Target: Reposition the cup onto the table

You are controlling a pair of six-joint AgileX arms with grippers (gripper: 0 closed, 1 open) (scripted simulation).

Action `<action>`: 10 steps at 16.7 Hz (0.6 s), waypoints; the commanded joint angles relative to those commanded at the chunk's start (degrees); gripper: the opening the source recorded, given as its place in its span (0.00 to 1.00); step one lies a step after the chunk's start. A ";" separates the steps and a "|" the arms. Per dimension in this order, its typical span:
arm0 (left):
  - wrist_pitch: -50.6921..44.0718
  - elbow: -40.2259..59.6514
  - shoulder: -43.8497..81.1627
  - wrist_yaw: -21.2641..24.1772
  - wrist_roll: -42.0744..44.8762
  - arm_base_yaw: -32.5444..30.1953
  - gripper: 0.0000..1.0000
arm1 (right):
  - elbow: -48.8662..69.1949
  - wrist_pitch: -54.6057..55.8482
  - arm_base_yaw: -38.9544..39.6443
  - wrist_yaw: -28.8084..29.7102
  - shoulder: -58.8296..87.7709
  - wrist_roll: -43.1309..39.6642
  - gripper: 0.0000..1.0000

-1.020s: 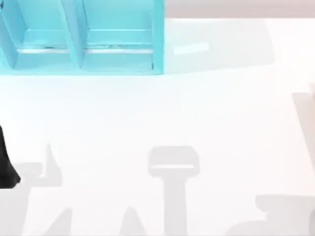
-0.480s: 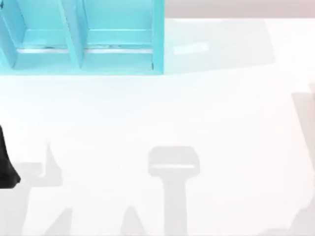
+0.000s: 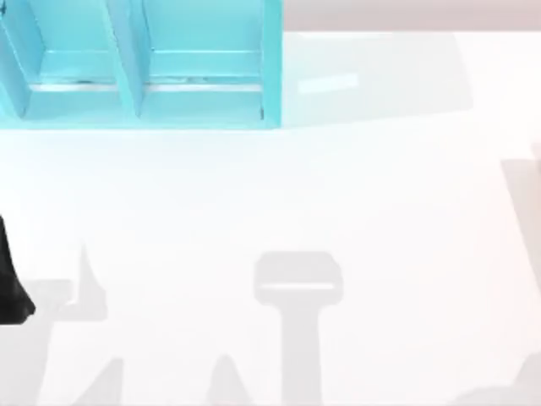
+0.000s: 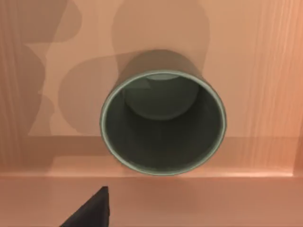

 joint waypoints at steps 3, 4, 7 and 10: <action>0.00 0.00 0.00 0.00 0.00 0.00 1.00 | -4.57 6.22 0.06 0.00 1.43 0.06 1.00; 0.00 0.00 0.00 0.00 0.00 0.00 1.00 | -6.43 8.70 0.08 0.00 2.03 0.10 1.00; 0.00 0.00 0.00 0.00 0.00 0.00 1.00 | -12.03 16.50 0.14 0.00 3.92 0.18 1.00; 0.00 0.00 0.00 0.00 0.00 0.00 1.00 | -15.28 20.63 0.11 0.01 5.06 0.17 1.00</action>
